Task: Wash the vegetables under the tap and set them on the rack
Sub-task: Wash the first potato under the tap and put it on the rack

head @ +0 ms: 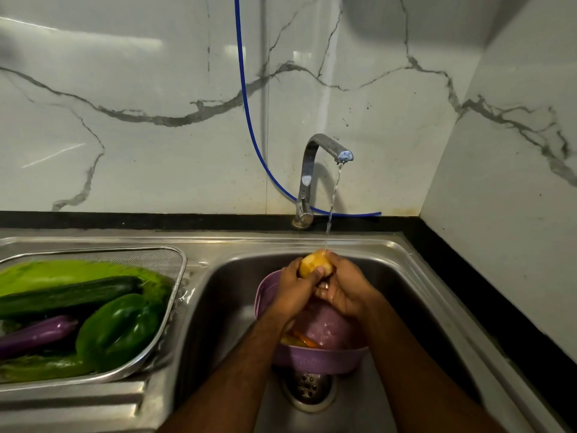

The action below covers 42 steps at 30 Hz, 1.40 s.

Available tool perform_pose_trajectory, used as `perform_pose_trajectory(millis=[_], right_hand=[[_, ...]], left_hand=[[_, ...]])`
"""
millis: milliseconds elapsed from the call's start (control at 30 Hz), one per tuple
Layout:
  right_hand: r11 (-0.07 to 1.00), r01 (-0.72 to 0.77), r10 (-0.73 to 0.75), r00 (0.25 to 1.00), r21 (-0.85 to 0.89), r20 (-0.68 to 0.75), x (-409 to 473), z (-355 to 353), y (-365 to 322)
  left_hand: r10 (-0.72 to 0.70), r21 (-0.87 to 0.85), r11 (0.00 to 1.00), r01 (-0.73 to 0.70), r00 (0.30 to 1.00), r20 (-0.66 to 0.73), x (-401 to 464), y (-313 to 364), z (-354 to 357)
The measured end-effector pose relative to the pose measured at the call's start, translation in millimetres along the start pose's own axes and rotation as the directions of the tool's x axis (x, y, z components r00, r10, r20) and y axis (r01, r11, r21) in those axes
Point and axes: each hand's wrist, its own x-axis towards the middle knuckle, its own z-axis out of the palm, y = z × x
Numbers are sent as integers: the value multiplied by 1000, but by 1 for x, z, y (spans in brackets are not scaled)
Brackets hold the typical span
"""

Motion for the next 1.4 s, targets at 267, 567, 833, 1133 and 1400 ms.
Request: perform_pose_trajectory(millis=[267, 567, 833, 1133, 1400], right_hand=[[889, 158, -170, 985, -430, 11, -4, 8, 4], [849, 157, -126, 987, -504, 96, -14, 8, 5], [888, 175, -248, 961, -425, -121, 5, 9, 6], [859, 140, -203, 976, -492, -76, 3, 9, 7], [773, 257, -390, 913, -580, -116, 8, 4, 9]], left_hand=[[-34, -72, 997, 35, 999, 9, -4, 3, -3], [-29, 19, 999, 30, 997, -76, -5, 4, -6], [173, 298, 939, -174, 984, 28, -8, -1, 5], [208, 279, 941, -191, 977, -36, -9, 6, 5], [197, 254, 950, -182, 980, -32, -6, 1, 9]])
